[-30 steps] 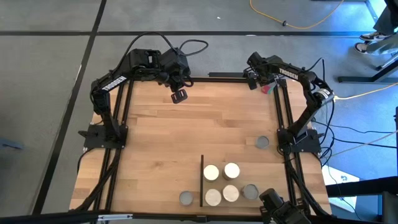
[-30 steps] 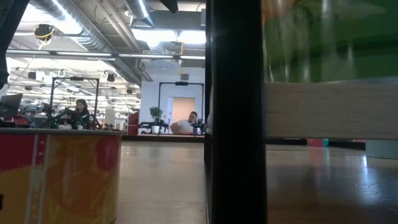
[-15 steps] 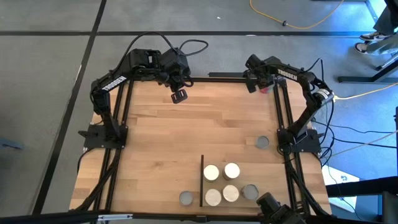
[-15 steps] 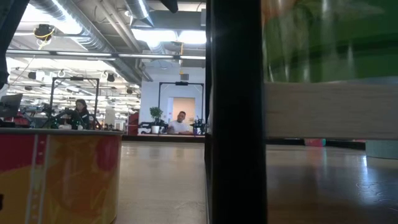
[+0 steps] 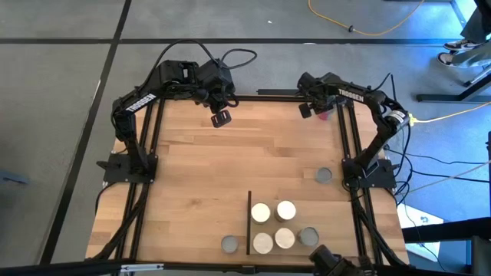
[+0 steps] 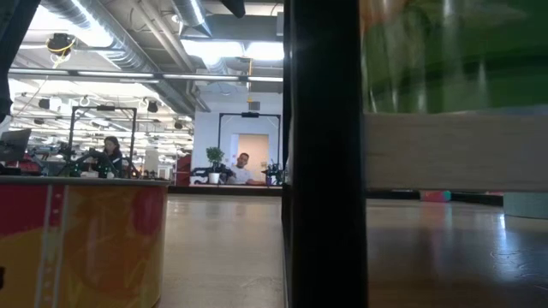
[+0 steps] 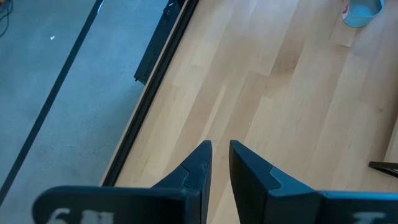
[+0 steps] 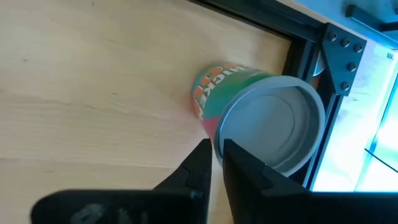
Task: Pick and place cans onto a shelf
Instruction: Put the canned chicken soup on the shelf
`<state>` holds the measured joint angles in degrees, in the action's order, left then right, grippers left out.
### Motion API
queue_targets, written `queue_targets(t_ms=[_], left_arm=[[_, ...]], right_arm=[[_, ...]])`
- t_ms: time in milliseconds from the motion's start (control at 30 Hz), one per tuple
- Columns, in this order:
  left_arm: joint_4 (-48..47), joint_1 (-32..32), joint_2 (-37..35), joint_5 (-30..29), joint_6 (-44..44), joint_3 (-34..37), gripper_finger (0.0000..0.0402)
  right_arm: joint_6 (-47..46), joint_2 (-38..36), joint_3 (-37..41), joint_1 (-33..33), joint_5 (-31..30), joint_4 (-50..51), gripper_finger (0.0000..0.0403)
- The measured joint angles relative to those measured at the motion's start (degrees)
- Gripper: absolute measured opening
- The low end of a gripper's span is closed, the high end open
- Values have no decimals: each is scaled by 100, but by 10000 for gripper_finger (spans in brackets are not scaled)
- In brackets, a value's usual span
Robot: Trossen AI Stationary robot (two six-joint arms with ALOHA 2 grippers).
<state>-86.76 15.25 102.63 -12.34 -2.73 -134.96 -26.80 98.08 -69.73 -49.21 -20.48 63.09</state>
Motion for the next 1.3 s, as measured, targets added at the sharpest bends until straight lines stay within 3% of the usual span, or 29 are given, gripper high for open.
queue_targets(t_ms=[667,967,1300], left_arm=[[0,1,0,0,-2,0,50],[-2,2,0,0,-2,-2,50],[-2,2,0,0,31,-2,50]], right_arm=[[-15,0,0,-475,23,4,43],[9,0,0,-490,7,13,5],[787,0,-16,-456,97,223,2]])
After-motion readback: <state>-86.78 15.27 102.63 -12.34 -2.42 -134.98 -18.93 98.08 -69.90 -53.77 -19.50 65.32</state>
